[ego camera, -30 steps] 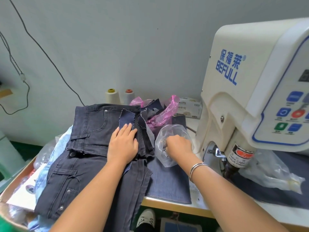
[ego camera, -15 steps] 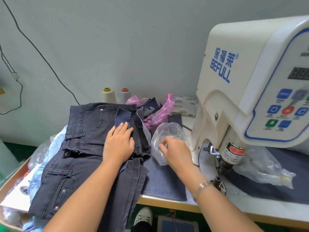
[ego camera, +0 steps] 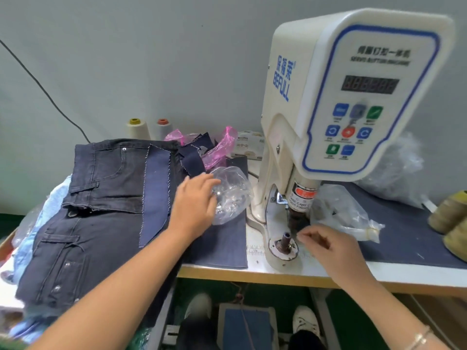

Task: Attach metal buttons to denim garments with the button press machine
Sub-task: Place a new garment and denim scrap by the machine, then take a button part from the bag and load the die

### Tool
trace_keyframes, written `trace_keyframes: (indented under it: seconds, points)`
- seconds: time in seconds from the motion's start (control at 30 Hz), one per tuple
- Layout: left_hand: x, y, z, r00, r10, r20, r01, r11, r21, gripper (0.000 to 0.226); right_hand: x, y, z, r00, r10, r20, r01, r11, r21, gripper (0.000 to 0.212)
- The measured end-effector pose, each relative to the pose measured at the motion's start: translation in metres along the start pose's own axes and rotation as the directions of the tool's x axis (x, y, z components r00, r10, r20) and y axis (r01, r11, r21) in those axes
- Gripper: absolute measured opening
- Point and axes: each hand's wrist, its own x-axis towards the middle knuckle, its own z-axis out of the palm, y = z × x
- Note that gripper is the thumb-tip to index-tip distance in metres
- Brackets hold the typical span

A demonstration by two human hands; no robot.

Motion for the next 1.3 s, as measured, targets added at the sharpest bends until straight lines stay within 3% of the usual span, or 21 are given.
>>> trace_keyframes:
  seconds: [0.1, 0.2, 0.63, 0.93, 1.3]
  points:
    - [-0.019, 0.005, 0.026, 0.991, -0.011, 0.131, -0.01, 0.988, 0.154, 0.041, 0.013, 0.003, 0.002, 0.996, -0.069, 0.054, 0.072, 0.995, -0.064, 0.007]
    - [-0.026, -0.003, 0.036, 0.987, -0.017, 0.158, -0.023, 0.968, 0.25, 0.039, 0.02, 0.006, 0.003, 0.991, -0.105, 0.087, 0.113, 0.989, -0.1, 0.005]
    - [-0.025, 0.001, 0.035, 0.989, -0.036, 0.145, -0.003, 0.966, 0.26, 0.03, 0.026, 0.007, 0.008, 0.99, -0.013, 0.142, 0.027, 0.995, -0.098, 0.01]
    - [-0.024, 0.001, 0.034, 0.986, -0.042, 0.162, -0.002, 0.966, 0.257, 0.032, 0.026, 0.004, 0.009, 0.989, -0.031, 0.145, 0.052, 0.988, -0.142, 0.011]
    - [-0.024, 0.001, 0.035, 0.986, -0.044, 0.163, 0.001, 0.968, 0.252, 0.032, 0.021, 0.012, 0.012, 0.992, -0.079, 0.103, 0.086, 0.995, -0.059, 0.015]
